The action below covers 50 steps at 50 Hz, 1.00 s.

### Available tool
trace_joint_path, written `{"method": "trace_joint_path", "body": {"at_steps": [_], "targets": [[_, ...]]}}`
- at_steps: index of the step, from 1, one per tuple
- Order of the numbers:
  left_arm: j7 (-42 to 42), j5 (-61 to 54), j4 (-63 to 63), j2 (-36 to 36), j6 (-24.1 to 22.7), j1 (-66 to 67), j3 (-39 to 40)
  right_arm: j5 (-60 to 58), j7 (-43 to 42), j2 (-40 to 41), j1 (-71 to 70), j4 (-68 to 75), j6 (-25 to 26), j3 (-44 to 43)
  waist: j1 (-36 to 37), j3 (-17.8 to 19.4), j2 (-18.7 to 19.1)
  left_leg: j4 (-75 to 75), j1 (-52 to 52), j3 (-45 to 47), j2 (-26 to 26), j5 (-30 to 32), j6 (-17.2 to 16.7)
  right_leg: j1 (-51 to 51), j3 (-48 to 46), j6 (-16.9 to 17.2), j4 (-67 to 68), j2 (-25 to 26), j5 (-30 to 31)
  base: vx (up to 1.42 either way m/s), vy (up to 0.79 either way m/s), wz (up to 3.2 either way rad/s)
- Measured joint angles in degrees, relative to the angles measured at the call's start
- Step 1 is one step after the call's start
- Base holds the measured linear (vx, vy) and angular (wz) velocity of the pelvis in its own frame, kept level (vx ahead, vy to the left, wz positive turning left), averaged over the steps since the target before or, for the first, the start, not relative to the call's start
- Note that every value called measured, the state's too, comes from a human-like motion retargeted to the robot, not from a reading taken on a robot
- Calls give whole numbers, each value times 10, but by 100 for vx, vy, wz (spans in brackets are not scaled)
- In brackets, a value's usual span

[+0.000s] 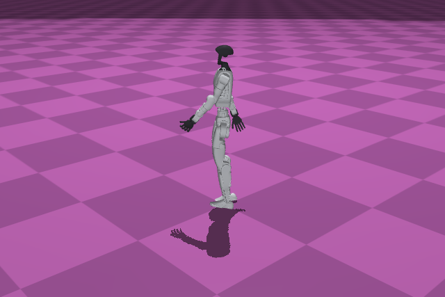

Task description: In place motions

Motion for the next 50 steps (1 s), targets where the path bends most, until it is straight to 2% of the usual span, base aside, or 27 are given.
{"method": "trace_joint_path", "body": {"at_steps": [8,12,15,18,20,23,30,35,39,43,47,50], "targets": [[27,21,-115,24,-52,-24,-49,9,-40,-25,43,0,29,-17,-13,1,12,-2,1,21,5,-2,-2,-11,18,-4,2,4,5,-3,1,-20],[25,57,-76,27,-54,10,-55,17,-34,-2,7,0,25,7,-11,0,16,-1,0,17,5,-2,-1,-10,14,-4,1,4,5,0,0,0],[35,88,10,25,-46,42,-45,21,-28,24,-42,0,15,38,-5,-3,18,0,-4,10,3,-1,0,-8,6,-4,0,3,4,0,3,22],[56,113,125,28,-14,82,-14,15,-14,51,-102,-11,1,77,1,-5,20,0,-6,2,2,1,1,-6,-1,-3,-2,2,3,0,2,36],[76,123,202,35,12,119,18,5,3,66,-139,-40,-3,102,-29,-4,21,1,-9,-35,-8,6,4,0,-40,-8,-8,2,6,2,0,83],[115,110,239,50,51,222,73,-13,30,84,-199,-99,-11,142,9,-5,24,-2,-6,3,3,2,0,-3,1,2,-3,2,0,2,-2,-66],[128,76,239,87,35,471,168,29,59,119,-284,-295,-54,192,-4,-7,31,-6,-7,0,5,2,-2,-9,0,5,0,4,-1,0,0,0],[152,83,239,104,47,557,188,68,53,128,-315,-373,-74,209,-4,-6,29,-7,-5,0,7,2,-3,-10,0,5,1,5,0,0,0,0],[152,72,239,100,53,547,193,44,41,122,-316,-381,-72,222,-5,-6,26,-7,-5,4,9,2,-4,-12,4,5,1,6,2,0,0,0],[132,44,239,85,41,470,193,-33,5,108,-295,-338,-63,220,-4,-7,21,-5,-7,9,10,2,-4,-14,7,3,-1,7,5,0,0,0],[140,9,232,69,20,345,156,-101,-35,97,-267,-214,-27,178,-2,-6,14,-2,-9,0,9,3,-3,-9,-2,2,-3,5,4,0,0,13],[121,14,222,63,18,239,105,-106,-14,79,-237,-101,17,134,2,-3,8,1,-10,-10,6,6,-2,-2,-14,2,-3,3,3,1,1,31]]}}
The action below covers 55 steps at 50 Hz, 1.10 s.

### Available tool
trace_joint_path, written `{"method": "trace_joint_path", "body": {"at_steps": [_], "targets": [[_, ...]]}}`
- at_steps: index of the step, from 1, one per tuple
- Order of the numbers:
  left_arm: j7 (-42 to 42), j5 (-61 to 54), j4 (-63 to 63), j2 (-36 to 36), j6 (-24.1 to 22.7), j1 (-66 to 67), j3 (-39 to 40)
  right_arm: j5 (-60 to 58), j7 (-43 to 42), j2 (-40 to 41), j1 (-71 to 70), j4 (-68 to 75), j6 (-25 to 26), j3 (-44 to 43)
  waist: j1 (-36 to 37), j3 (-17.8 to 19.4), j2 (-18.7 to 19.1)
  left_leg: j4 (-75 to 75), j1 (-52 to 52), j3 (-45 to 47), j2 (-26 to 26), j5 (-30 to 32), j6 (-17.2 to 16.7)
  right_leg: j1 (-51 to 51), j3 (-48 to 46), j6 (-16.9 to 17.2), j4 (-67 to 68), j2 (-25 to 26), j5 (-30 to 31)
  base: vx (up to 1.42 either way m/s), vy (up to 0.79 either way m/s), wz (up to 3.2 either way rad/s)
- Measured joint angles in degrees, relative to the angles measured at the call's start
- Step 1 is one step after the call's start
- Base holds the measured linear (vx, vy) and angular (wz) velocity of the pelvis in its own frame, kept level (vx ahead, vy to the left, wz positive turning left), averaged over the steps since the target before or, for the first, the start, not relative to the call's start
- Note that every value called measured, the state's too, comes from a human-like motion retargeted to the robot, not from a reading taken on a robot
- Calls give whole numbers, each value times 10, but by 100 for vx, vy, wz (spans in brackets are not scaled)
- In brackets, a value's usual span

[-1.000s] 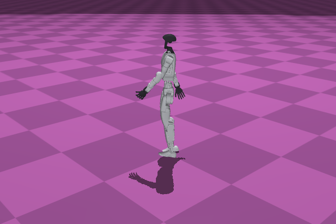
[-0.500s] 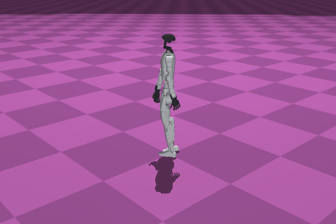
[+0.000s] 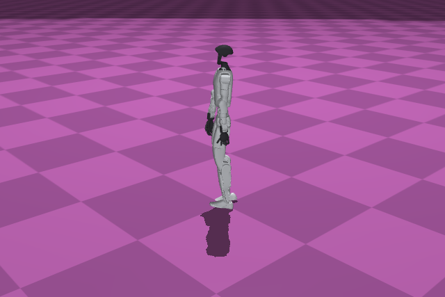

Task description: In place motions

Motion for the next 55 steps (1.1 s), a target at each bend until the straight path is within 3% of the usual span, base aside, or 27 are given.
{"method": "trace_joint_path", "body": {"at_steps": [5,10,15,20,28,30,35,43,49,55], "targets": [[-81,38,-59,-21,2,-137,-76,17,32,-30,87,101,80,-73,11,0,-10,3,-5,-10,-4,3,0,5,-11,0,-2,-3,-2,1,0,13],[-132,51,-156,-38,-27,-195,-132,49,-49,-54,172,101,67,-127,-1,-1,-10,3,-8,-9,-4,4,0,3,-11,0,-2,-4,-3,0,0,0],[-119,66,-232,-23,-61,-190,-171,65,-50,-76,189,101,66,-146,-22,-2,0,1,-3,10,0,1,0,-3,7,-1,0,-1,0,-4,2,-33],[-111,104,-201,-14,-66,-161,-181,67,-54,-75,166,98,62,-132,-30,-1,8,0,4,27,2,-2,-1,-5,17,0,2,0,4,-4,4,-26],[-86,181,12,10,-6,-115,-150,58,-58,-22,126,4,18,-91,-31,0,15,-2,5,19,-1,1,0,-2,16,-1,2,-1,3,0,0,0],[-58,186,16,14,12,-78,-130,55,-43,-11,117,-28,9,-77,-25,-1,17,-3,5,19,-1,1,0,-3,17,-2,2,-1,3,0,0,0],[-42,171,3,27,0,21,-46,40,-14,-1,93,-100,-11,-33,-8,-5,21,-5,5,25,1,-1,-1,-10,24,-1,4,1,2,0,0,0],[-9,62,9,54,6,114,49,6,-4,-13,70,-139,-19,-6,5,-7,20,-2,0,13,-1,0,-1,-8,12,-1,4,-2,-1,1,1,12],[-6,37,0,42,6,116,60,16,-6,-20,75,-90,-8,-27,9,-7,15,3,-6,-2,-3,3,-1,-2,-4,-1,3,-4,-5,1,0,24],[-20,74,-38,13,0,87,18,21,-15,-27,86,-2,21,-51,15,-6,10,7,-11,-11,-4,5,-1,1,-13,-2,1,-5,-7,0,0,0]]}}
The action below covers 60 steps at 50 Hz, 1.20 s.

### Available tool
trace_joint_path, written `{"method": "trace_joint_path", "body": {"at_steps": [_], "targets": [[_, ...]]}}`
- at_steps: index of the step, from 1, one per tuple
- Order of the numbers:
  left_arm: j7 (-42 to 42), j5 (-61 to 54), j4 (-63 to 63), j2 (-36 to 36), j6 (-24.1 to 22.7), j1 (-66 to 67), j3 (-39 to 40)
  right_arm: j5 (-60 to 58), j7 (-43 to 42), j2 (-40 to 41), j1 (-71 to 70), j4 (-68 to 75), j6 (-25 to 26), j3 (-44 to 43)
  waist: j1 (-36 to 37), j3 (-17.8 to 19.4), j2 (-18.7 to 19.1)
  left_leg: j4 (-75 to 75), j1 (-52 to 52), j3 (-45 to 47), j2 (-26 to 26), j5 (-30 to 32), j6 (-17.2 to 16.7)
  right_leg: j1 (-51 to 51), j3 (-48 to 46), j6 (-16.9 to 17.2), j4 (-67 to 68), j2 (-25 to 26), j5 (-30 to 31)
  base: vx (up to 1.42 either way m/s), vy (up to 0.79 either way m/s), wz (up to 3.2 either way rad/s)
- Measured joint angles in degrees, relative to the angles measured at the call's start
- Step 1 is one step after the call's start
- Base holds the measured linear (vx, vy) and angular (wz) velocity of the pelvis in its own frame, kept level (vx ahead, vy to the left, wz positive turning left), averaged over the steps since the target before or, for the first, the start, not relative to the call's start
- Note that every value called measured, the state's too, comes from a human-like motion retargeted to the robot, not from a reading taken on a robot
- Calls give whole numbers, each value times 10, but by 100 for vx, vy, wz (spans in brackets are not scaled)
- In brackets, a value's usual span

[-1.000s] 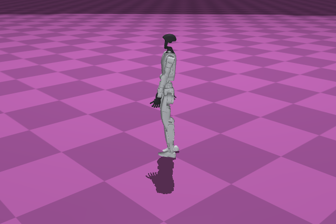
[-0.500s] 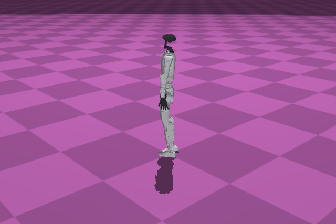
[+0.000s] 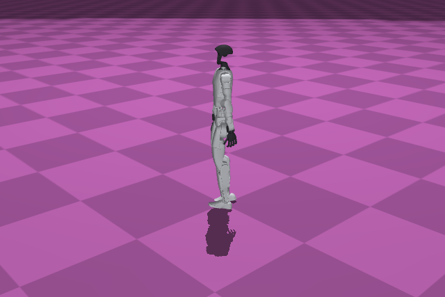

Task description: In place motions

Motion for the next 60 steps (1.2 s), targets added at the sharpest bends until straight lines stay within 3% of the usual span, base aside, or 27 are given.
{"method": "trace_joint_path", "body": {"at_steps": [13,26,37,50,60], "targets": [[-49,82,-60,-31,0,-66,-107,-46,6,-4,34,39,24,-6,-6,-1,-3,3,-1,8,4,1,-1,-3,7,-4,0,3,2,0,0,0],[-39,108,3,-11,20,-79,-115,-44,45,11,16,-18,14,6,-20,-2,4,7,6,32,10,-11,-2,-16,31,-7,6,9,7,-2,1,-14],[-17,121,14,-18,15,-65,-113,-43,53,14,11,-41,5,15,-83,0,13,-4,33,-19,-4,-29,4,-12,-18,-6,9,5,3,-2,0,38],[-17,128,10,-15,23,-76,-123,-47,33,5,25,-2,16,5,-41,8,7,11,13,33,12,-19,-3,-18,31,-10,9,11,10,-2,-1,-29],[-15,124,8,-19,24,-74,-123,-49,37,3,29,1,19,-2,-53,11,12,4,23,41,20,-20,-12,-20,36,-14,11,16,10,-1,-1,-3]]}}
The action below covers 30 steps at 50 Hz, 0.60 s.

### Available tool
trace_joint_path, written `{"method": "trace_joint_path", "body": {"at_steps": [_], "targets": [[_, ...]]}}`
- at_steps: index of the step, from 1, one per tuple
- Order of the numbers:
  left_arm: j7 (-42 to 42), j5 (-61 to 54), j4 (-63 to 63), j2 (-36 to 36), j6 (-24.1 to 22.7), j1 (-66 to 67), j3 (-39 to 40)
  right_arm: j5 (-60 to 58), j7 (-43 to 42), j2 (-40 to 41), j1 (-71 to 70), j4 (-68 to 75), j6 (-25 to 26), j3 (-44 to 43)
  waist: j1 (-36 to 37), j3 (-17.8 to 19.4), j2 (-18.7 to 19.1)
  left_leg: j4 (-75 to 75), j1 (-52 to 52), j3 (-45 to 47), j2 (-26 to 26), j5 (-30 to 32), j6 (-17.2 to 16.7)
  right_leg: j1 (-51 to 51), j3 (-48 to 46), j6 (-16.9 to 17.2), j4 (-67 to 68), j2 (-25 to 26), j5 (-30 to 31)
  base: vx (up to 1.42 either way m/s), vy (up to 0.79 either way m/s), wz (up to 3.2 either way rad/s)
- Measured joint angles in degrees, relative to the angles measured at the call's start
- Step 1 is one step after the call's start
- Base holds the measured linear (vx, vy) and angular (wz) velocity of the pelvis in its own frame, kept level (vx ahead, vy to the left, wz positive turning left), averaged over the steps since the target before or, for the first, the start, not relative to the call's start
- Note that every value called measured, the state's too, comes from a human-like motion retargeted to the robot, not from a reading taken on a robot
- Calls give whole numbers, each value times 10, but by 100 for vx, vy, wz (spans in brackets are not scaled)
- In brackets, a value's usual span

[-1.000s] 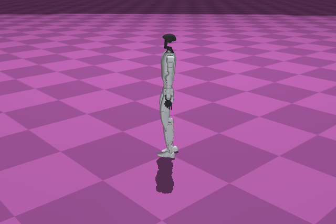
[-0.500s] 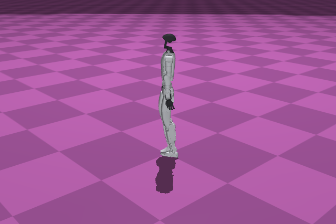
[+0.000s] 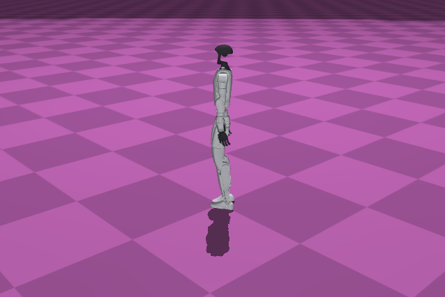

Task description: In place motions

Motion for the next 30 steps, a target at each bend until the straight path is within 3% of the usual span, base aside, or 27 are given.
{"method": "trace_joint_path", "body": {"at_steps": [10,17,25,30], "targets": [[1,-8,-8,0,0,14,13,-7,4,4,0,-12,-4,4,-4,-6,3,-1,12,18,13,-1,-14,5,13,-8,0,10,-3,-4,-2,-7],[56,-52,-44,0,-24,33,39,-7,3,1,-5,-9,-3,4,1,-10,-3,64,-7,37,32,-15,-28,7,27,-14,6,10,-13,-7,-4,-13],[106,-104,-72,10,-60,33,54,3,-2,-12,-14,-8,-3,0,12,20,-30,269,-106,35,45,32,9,19,18,-19,24,-25,-24,-13,-1,13],[126,-130,-71,12,-102,45,69,1,-9,-19,-8,2,-1,2,35,35,-13,178,-189,23,36,37,-4,31,14,-31,24,-6,-26,-4,1,-4]]}}
